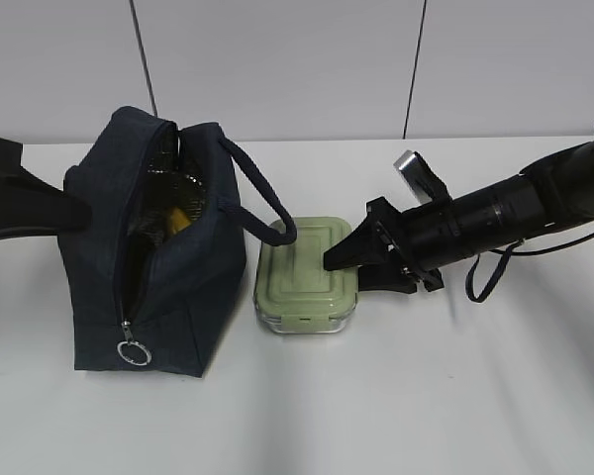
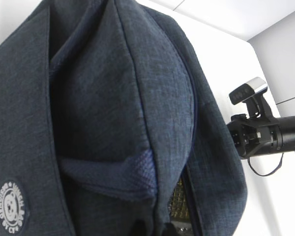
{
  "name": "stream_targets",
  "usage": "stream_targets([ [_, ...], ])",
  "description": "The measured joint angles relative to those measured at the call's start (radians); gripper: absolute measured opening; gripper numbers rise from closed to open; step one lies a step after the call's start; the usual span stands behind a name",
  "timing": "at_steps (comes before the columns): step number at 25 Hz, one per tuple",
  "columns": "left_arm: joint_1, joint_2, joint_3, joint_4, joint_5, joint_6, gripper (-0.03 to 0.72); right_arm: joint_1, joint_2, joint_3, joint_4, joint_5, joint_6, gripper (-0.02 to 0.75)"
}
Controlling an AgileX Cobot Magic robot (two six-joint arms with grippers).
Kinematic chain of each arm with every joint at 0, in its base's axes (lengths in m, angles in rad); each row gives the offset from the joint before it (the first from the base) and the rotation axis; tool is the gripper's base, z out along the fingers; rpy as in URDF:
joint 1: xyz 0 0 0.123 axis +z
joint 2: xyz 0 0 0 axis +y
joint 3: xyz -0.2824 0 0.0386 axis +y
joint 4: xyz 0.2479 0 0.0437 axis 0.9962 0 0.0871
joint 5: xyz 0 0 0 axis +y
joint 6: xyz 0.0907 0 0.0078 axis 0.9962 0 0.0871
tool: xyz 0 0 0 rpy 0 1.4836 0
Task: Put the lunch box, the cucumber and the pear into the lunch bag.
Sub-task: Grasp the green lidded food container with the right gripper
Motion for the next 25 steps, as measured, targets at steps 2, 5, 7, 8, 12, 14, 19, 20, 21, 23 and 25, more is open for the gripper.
stream_targets([
  [2, 0.0, 0.0, 0.0, 0.0, 0.0, 0.0, 0.002, 0.0, 0.0, 0.0, 0.0, 0.002, 0.0, 0.393],
  [5, 0.0, 0.0, 0.0, 0.0, 0.0, 0.0, 0.002, 0.0, 0.0, 0.0, 0.0, 0.004, 0.0, 0.392],
  [7, 0.0, 0.0, 0.0, 0.0, 0.0, 0.0, 0.002, 0.0, 0.0, 0.0, 0.0, 0.004, -0.001, 0.39],
  [8, 0.0, 0.0, 0.0, 0.0, 0.0, 0.0, 0.002, 0.0, 0.0, 0.0, 0.0, 0.004, -0.003, 0.389],
  [12, 0.0, 0.0, 0.0, 0.0, 0.0, 0.0, 0.002, 0.0, 0.0, 0.0, 0.0, 0.005, -0.004, 0.37],
  [14, 0.0, 0.0, 0.0, 0.0, 0.0, 0.0, 0.002, 0.0, 0.0, 0.0, 0.0, 0.005, -0.004, 0.368],
  [19, 0.0, 0.0, 0.0, 0.0, 0.0, 0.0, 0.002, 0.0, 0.0, 0.0, 0.0, 0.007, -0.005, 0.368],
  [20, 0.0, 0.0, 0.0, 0.0, 0.0, 0.0, 0.002, 0.0, 0.0, 0.0, 0.0, 0.009, -0.005, 0.368],
  [21, 0.0, 0.0, 0.0, 0.0, 0.0, 0.0, 0.002, 0.0, 0.0, 0.0, 0.0, 0.012, -0.006, 0.368],
  [23, 0.0, 0.0, 0.0, 0.0, 0.0, 0.0, 0.002, 0.0, 0.0, 0.0, -0.002, 0.02, -0.009, 0.366],
  [25, 0.0, 0.0, 0.0, 0.0, 0.0, 0.0, 0.002, 0.0, 0.002, 0.0, 0.0, 0.036, -0.013, 0.365],
])
